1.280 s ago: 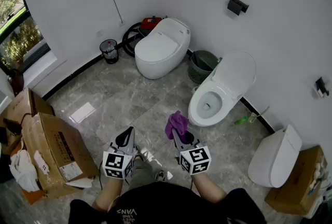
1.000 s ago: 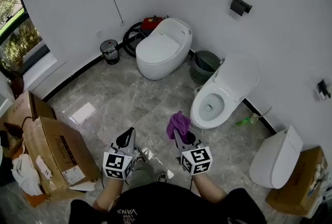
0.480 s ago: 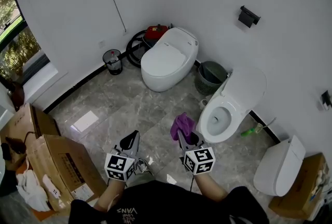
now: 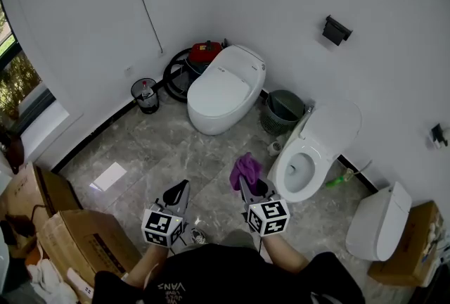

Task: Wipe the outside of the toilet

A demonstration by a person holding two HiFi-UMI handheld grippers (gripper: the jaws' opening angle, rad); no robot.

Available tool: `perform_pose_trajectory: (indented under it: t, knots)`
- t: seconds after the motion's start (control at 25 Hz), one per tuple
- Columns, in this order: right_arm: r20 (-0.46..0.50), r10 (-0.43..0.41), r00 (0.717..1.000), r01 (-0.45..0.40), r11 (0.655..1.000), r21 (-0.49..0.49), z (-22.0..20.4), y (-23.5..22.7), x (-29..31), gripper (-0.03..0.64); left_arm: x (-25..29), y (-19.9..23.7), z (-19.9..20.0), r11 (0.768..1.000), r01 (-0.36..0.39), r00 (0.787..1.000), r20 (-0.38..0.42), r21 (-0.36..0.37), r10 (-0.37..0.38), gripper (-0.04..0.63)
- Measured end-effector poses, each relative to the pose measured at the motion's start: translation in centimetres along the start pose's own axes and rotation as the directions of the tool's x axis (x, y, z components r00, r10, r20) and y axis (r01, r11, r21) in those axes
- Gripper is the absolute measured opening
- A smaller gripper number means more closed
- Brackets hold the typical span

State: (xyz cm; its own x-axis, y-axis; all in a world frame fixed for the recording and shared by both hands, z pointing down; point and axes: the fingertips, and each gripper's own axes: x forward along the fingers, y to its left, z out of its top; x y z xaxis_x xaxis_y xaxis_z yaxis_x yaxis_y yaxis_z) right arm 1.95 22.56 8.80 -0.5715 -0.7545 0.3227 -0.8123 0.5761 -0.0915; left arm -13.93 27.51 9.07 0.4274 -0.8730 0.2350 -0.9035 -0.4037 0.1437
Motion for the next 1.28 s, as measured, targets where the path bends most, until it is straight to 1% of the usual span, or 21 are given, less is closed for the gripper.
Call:
perform_pose_trajectory:
  t: [0.16,0.28,0.56,0.68,0.84,1.0,1.16,1.28]
  knots:
    - [-0.008,-0.016,1.0,0.015,1.0,-0.013,0.4,-0.5,1.9,0.063,1.7,1.7,0.2,1.0,0.011,1.0,0.006,-0.018,-0.01,0.0]
    - [-0.011,-0.013,1.0,0.013,1.0,-0.017,0.6,-1.4,3.4,0.063,3.2,2.7,0.3,1.0,0.001,1.0,0.006,-0.015,-0.001,0.0]
    - [-0.035,0.041,0.999,-0.043,0.998,-0.035,0.5,-4.7,8.2,0.063,8.0,4.6,0.6,0.998,-0.055,0.998,0.014,-0.016,0.055,0.0]
    - [-0.056,0.072,0.996,-0.074,0.996,-0.039,0.5,-6.3,10.9,0.063,10.3,5.7,0.6,0.996,-0.083,0.997,0.002,-0.033,0.083,0.0]
    - [-0.091,0.102,0.991,-0.109,0.992,-0.069,0.4,-8.8,14.7,0.063,14.1,7.3,-0.1,0.991,-0.119,0.993,-0.027,-0.067,0.118,0.0]
    - [-0.114,0.114,0.987,-0.124,0.989,-0.083,-0.9,-11.6,18.5,0.063,18.4,8.5,-1.1,0.989,-0.124,0.992,-0.046,-0.079,0.12,0.0]
    - [-0.126,0.119,0.985,-0.13,0.988,-0.08,-2.8,-13.9,22.2,0.063,22.3,10.0,-2.9,0.988,-0.137,0.988,-0.076,-0.076,0.131,0.0]
    - [-0.128,0.118,0.985,-0.13,0.987,-0.09,-4.7,-15.6,25.0,0.063,25.2,11.1,-4.7,0.988,-0.136,0.988,-0.081,-0.076,0.13,0.0]
